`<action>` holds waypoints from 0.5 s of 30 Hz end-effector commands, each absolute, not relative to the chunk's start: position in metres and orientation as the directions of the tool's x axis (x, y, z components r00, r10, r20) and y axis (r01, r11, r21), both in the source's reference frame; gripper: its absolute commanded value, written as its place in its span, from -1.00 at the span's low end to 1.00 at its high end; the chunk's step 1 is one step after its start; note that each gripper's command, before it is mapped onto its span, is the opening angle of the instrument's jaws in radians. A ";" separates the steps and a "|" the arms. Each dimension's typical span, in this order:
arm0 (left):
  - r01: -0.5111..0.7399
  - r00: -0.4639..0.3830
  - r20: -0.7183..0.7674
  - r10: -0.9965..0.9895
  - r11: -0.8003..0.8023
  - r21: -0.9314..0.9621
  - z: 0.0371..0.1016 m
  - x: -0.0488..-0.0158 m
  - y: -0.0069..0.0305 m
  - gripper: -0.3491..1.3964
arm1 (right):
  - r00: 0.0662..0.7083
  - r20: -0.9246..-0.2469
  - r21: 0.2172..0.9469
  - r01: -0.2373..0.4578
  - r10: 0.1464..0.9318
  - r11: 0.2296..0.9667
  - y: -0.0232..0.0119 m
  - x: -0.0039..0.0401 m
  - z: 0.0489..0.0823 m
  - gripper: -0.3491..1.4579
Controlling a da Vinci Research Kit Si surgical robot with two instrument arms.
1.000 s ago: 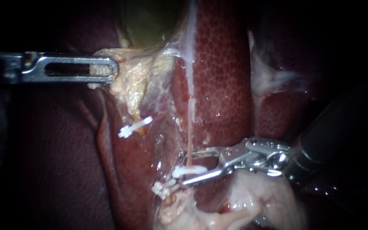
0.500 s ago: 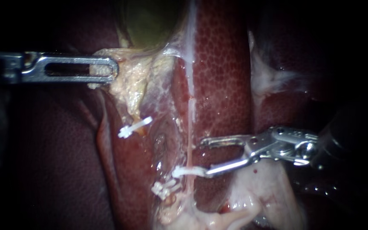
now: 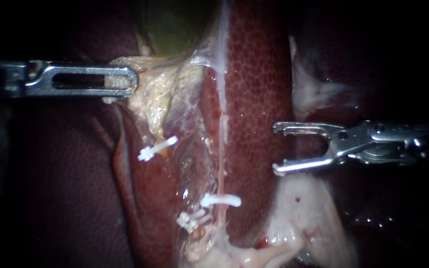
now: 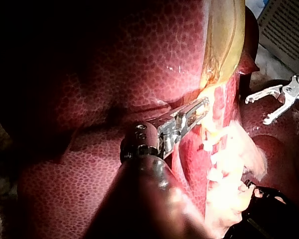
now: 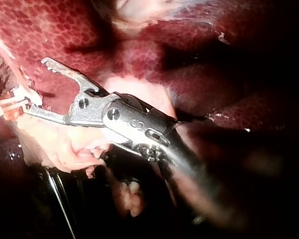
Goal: Going back first clip right tube
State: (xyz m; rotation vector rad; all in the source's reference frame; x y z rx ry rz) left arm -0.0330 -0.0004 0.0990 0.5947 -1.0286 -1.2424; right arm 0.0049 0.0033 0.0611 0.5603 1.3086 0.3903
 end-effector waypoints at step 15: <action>0.476 0.008 0.315 -0.949 0.281 0.833 0.1015 -0.0349 -0.0017 -1.00 | 0.222 -0.796 0.591 0.078 0.564 0.803 0.0029 0.0054 0.0596 0.05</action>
